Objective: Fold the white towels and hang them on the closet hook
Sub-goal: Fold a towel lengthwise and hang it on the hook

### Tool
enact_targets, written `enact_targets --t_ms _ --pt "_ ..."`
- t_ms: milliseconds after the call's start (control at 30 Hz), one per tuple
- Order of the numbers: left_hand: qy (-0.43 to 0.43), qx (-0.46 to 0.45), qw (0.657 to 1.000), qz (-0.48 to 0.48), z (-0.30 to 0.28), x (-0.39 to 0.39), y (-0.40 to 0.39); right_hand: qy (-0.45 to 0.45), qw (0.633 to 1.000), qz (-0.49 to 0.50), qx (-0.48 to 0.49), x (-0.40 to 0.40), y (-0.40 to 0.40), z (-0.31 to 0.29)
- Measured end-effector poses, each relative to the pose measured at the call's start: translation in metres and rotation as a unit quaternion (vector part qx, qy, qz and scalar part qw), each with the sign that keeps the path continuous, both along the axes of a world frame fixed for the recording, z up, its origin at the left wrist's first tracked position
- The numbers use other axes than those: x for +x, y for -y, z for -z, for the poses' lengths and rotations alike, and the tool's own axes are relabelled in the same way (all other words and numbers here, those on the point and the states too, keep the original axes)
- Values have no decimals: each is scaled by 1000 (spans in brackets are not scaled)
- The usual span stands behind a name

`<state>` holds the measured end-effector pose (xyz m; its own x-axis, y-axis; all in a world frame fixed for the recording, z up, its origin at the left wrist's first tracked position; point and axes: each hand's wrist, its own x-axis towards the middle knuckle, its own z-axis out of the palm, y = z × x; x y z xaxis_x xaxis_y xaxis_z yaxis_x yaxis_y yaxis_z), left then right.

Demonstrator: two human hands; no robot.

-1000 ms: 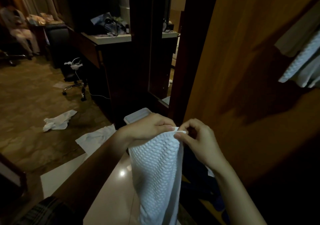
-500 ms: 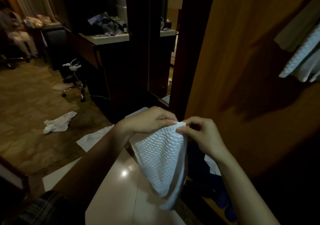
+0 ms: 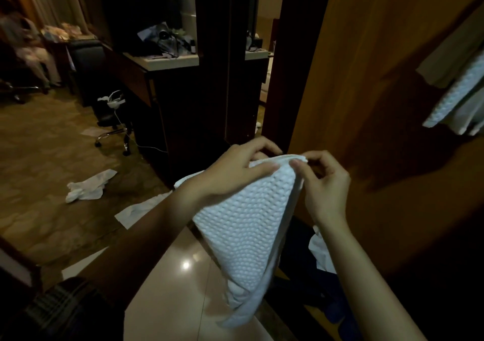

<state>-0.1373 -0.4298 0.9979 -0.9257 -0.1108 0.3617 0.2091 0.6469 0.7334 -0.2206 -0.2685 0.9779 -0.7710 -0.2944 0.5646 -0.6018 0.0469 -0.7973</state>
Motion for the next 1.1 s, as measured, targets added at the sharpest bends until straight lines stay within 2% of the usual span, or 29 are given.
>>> enact_targets --t_ms 133,300,400,533,633,733,800,867,967,1100 --pt "-70 -126 988 -54 17 11 24 12 999 17 -30 -14 0 -6" --pt "-90 -106 987 -77 44 16 34 25 997 46 -62 -16 6 4" --pt "-85 -123 984 -100 52 15 36 28 995 60 -78 -19 4 5" --pt "-93 -182 977 -64 59 7 40 24 987 106 -116 -30 -3 -4" --pt "-154 -228 961 -34 60 -6 43 26 976 152 -156 -39 -11 -11" --pt "-166 -149 975 -7 53 -21 40 29 967 181 -178 -47 -20 -14" --pt "-124 -88 988 -13 45 -32 36 28 962 201 -181 -52 -25 -15" --pt "-80 -81 993 -19 37 -43 36 31 957 223 -183 -59 -31 -16" --pt "-67 -159 985 22 21 -56 34 31 953 250 -168 -70 -41 -17" --pt "-149 -263 950 81 -5 -67 22 11 946 281 -160 -82 -59 -27"
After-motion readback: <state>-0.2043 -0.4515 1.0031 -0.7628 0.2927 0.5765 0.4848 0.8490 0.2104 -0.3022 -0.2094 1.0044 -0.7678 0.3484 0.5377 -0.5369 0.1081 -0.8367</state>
